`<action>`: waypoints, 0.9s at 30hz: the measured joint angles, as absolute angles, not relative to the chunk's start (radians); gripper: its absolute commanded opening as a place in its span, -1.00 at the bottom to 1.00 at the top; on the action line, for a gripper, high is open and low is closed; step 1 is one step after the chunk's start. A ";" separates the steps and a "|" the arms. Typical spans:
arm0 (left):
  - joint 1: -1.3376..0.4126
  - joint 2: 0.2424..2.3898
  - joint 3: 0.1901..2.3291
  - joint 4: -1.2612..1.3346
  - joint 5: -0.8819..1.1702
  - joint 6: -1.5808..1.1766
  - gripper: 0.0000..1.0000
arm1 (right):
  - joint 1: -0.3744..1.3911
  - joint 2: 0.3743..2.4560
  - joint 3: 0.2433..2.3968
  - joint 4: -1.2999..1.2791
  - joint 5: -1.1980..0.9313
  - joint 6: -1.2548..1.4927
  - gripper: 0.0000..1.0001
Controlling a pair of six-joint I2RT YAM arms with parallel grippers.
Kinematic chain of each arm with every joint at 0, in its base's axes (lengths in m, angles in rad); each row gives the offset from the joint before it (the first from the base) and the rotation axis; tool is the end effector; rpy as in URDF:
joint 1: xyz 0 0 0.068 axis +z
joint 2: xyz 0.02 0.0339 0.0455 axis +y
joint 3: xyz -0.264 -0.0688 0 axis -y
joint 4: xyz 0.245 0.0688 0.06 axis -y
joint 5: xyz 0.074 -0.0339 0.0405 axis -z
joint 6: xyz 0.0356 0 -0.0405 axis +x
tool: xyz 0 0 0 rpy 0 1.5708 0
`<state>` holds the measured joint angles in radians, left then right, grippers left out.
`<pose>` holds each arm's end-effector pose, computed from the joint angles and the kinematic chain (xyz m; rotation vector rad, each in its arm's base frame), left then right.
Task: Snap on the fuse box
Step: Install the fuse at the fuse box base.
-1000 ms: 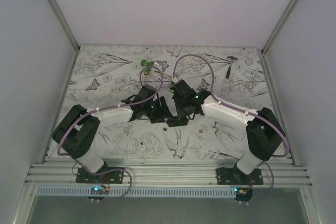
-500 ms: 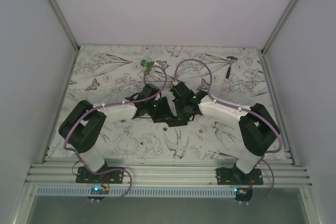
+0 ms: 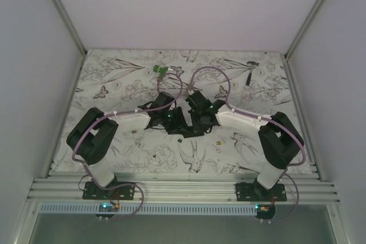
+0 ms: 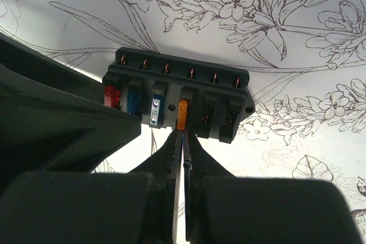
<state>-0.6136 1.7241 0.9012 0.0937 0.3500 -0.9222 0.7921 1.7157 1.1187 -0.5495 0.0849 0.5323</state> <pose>0.2800 -0.2121 0.1640 -0.1919 2.5420 -1.1132 0.2406 0.2396 0.1869 -0.3304 2.7230 0.2714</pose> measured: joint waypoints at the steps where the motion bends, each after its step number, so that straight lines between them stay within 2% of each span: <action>1: -0.614 1.724 0.901 0.094 0.350 -0.922 -0.10 | 0.791 1.716 1.119 -0.550 0.083 0.532 -0.82; 12: -0.614 1.724 0.902 0.085 0.350 -0.922 -0.14 | 0.783 1.689 1.137 -0.550 0.080 0.531 -0.72; 27: -0.614 1.724 0.906 0.080 0.350 -0.919 -0.22 | 0.770 1.713 1.143 -0.536 0.076 0.531 -0.81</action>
